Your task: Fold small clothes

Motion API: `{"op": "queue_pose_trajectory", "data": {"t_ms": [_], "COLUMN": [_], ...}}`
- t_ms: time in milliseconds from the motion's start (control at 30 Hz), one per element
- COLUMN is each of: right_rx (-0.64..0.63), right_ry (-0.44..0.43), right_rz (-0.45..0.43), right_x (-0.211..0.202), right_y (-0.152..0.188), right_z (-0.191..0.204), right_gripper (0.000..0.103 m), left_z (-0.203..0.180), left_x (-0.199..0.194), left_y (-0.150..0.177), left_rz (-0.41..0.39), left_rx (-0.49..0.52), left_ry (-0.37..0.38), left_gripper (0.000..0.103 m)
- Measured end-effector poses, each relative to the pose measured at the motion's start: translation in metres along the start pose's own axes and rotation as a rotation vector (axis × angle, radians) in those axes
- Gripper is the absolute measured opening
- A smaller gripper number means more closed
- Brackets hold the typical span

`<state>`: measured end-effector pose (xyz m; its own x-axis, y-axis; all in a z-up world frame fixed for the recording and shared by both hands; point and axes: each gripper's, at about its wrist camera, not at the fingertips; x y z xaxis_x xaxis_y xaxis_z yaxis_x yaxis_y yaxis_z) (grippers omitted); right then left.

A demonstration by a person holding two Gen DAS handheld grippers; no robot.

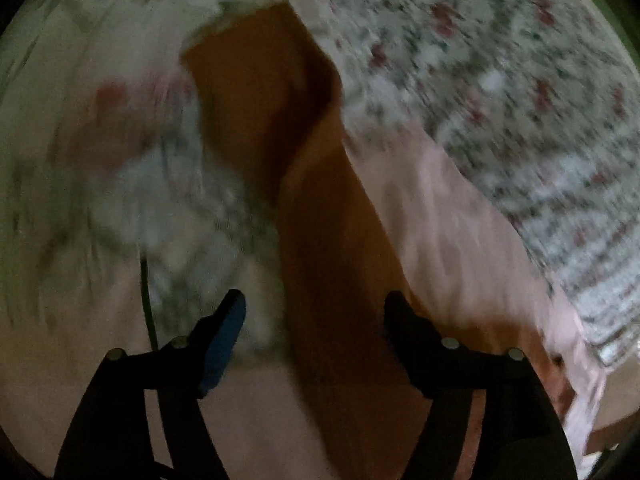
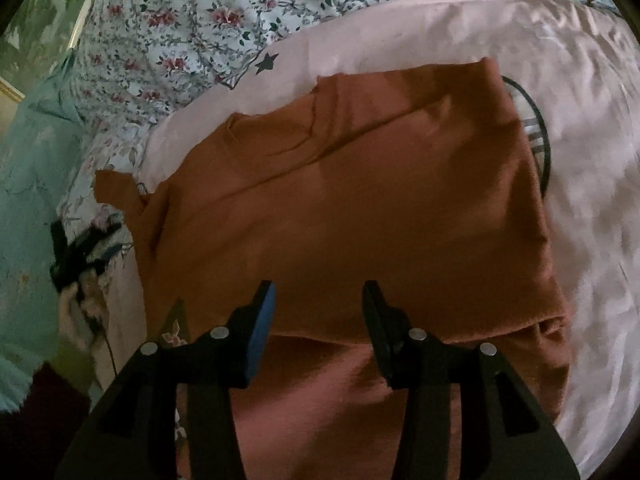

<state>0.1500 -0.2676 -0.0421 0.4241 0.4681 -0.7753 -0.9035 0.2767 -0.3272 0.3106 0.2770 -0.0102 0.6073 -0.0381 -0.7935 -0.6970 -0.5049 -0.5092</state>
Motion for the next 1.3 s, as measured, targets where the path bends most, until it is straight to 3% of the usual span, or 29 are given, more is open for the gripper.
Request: {"op": "queue_pose_trajectory", "data": {"t_ms": [100,267,333,367,400,467,567,700,833,1133,1300], "right_rx": [0.011,0.029,0.032,0.036,0.044,0.054,0.056,0.046,0.052,0.1,0.149], "right_ry": [-0.002,-0.024,-0.026,-0.027,-0.03,-0.029,-0.026,-0.039,-0.051,-0.051,-0.032], "right_rz": [0.01,0.027,0.034,0.036,0.038,0.036,0.02,0.013,-0.004,-0.046,-0.085], "right_x": [0.005,0.009,0.011,0.012,0.013,0.012,0.01,0.009,0.005,-0.012,-0.028], "right_y": [-0.007,-0.01,-0.011,-0.01,-0.01,-0.008,-0.006,-0.004,0.0,0.013,0.017], "right_z": [0.002,-0.001,-0.002,-0.003,-0.005,-0.009,-0.011,-0.009,-0.005,-0.015,-0.034], "right_gripper": [0.047,0.047,0.047,0.047,0.047,0.047,0.047,0.047,0.047,0.047,0.047], "left_z": [-0.003,-0.017,-0.021,-0.022,-0.023,-0.03,-0.046,-0.071,-0.109,-0.222,-0.274], "left_x": [0.018,0.06,0.069,0.073,0.075,0.066,0.041,0.003,-0.023,-0.033,-0.012], "left_y": [-0.036,-0.08,-0.086,-0.087,-0.088,-0.083,-0.069,-0.035,0.02,0.169,0.236], "left_rz": [-0.008,0.029,0.028,0.032,0.047,-0.001,-0.063,-0.113,-0.117,0.013,0.092], "left_rx": [0.021,0.084,0.107,0.118,0.116,0.138,0.197,0.228,0.251,0.461,0.626], "left_ry": [-0.041,-0.163,-0.2,-0.183,-0.155,-0.13,-0.079,0.022,0.135,0.318,0.351], "left_gripper": [0.084,0.084,0.069,0.029,0.013,0.004,0.004,0.004,0.004,0.004,0.005]}}
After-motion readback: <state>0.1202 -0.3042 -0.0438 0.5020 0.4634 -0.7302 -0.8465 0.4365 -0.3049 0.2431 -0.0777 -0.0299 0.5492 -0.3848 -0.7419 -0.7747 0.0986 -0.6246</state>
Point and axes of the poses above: each gripper's, at about its wrist camera, not at the fingertips, and x roughly the way its jaws point, z to its left, y to its underside, and after that the axes turned 2 degrees about y, right-handed
